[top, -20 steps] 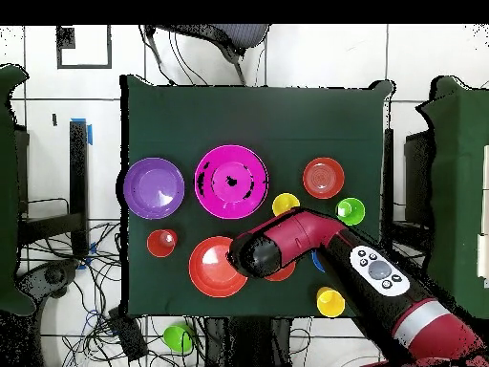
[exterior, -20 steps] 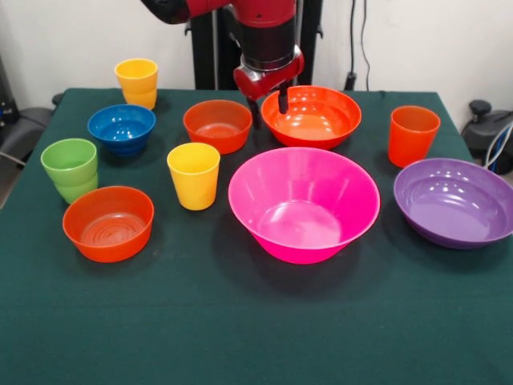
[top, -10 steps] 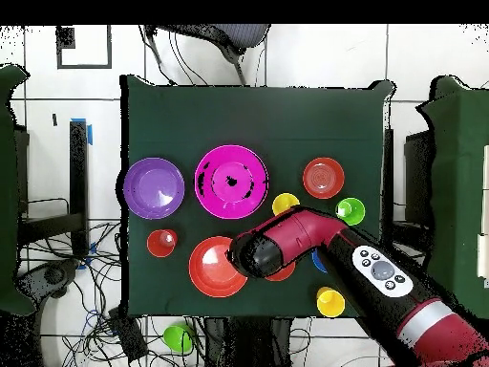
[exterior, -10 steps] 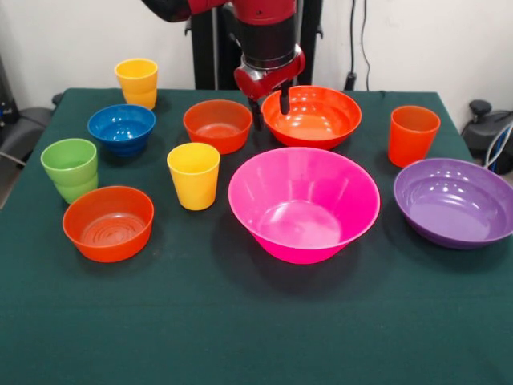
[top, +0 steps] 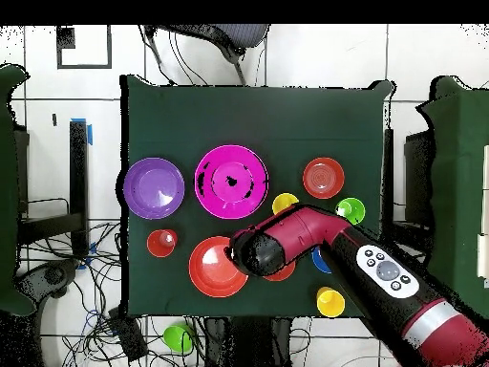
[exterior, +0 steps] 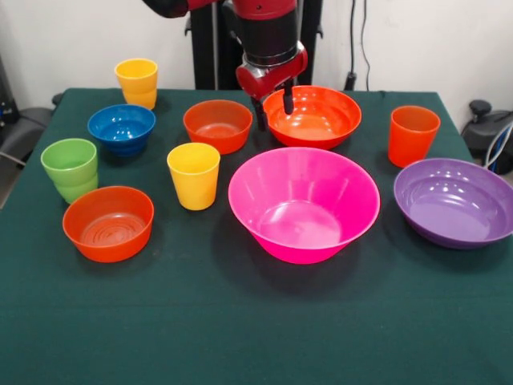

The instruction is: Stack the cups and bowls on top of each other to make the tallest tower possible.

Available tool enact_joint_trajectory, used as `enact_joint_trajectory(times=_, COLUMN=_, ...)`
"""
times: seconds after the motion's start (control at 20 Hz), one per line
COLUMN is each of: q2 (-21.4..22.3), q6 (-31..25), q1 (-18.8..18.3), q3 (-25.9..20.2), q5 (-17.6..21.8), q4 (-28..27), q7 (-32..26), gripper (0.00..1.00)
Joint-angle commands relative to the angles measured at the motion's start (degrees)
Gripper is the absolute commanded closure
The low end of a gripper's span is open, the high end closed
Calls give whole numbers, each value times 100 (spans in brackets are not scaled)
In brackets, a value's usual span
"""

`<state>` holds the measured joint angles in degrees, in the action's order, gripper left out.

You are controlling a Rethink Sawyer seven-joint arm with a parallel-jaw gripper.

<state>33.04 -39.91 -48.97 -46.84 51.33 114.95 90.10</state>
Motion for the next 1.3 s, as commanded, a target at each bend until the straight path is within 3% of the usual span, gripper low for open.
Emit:
enact_joint_trajectory(times=0.05, q2=-289, q6=192, q1=174, q3=-107, q5=598, q4=45, q7=-1291, gripper=0)
enact_joint_trajectory(times=0.8, q2=-436, q6=144, q1=268, q3=81, q5=869, q4=-67, q7=-1244, gripper=0)
enact_joint_trajectory(times=1.1, q2=-579, q6=260, q1=353, q3=173, q5=1158, q4=-171, q7=-1092, gripper=0)
enact_joint_trajectory(times=1.3, q2=-806, q6=201, q1=358, q3=226, q5=1141, q4=-314, q7=-1020, gripper=0)
